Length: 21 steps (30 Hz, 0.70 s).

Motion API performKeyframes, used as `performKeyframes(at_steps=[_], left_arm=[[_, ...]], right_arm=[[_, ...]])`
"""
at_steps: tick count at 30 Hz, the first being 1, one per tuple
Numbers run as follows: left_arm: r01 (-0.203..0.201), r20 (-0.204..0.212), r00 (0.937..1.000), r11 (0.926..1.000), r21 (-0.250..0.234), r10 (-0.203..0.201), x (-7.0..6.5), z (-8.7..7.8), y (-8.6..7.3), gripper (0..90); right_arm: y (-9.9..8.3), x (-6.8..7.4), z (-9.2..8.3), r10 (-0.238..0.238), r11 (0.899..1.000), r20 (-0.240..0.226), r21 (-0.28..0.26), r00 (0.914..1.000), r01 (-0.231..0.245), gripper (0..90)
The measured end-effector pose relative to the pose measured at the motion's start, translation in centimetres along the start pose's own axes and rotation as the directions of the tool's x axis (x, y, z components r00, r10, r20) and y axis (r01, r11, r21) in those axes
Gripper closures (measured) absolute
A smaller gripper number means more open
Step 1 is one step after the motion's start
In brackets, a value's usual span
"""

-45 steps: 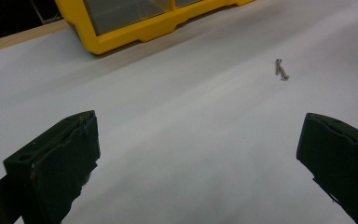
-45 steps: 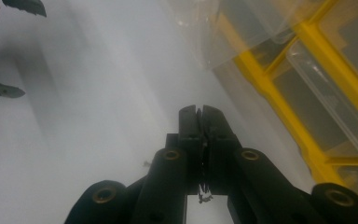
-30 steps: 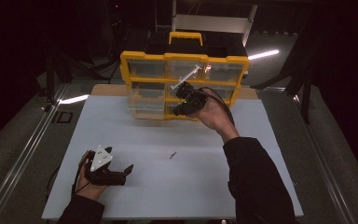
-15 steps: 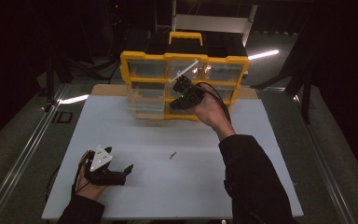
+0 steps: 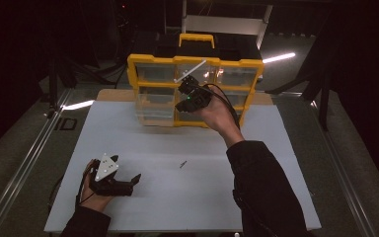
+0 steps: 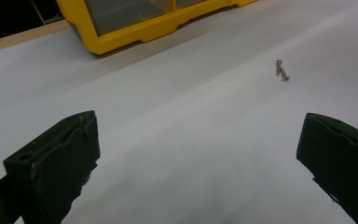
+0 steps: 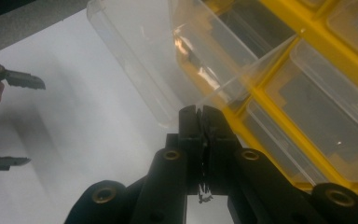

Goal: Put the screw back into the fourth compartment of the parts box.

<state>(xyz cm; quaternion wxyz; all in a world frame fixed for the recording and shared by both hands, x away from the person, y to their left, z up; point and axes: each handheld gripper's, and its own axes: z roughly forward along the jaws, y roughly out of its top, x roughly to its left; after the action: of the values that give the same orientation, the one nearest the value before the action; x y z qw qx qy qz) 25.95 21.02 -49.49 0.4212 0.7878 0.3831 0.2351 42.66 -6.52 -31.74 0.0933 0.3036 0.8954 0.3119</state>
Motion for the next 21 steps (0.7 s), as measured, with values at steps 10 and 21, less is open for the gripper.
performKeyframes(at_steps=[10,21], left_arm=[[0.001,0.001,1.0000,1.0000,-0.001,-0.001,0.0,0.0,0.0,0.0],[0.002,0.000,1.0000,1.0000,-0.003,-0.002,0.1,0.0,0.0,0.0]], right_arm=[[0.7,0.2,-0.1,0.011,1.000,0.021,-0.007,0.9997,-0.011,87.5],[1.6,0.8,0.1,0.020,1.000,0.041,-0.014,0.9990,-0.019,87.5]])
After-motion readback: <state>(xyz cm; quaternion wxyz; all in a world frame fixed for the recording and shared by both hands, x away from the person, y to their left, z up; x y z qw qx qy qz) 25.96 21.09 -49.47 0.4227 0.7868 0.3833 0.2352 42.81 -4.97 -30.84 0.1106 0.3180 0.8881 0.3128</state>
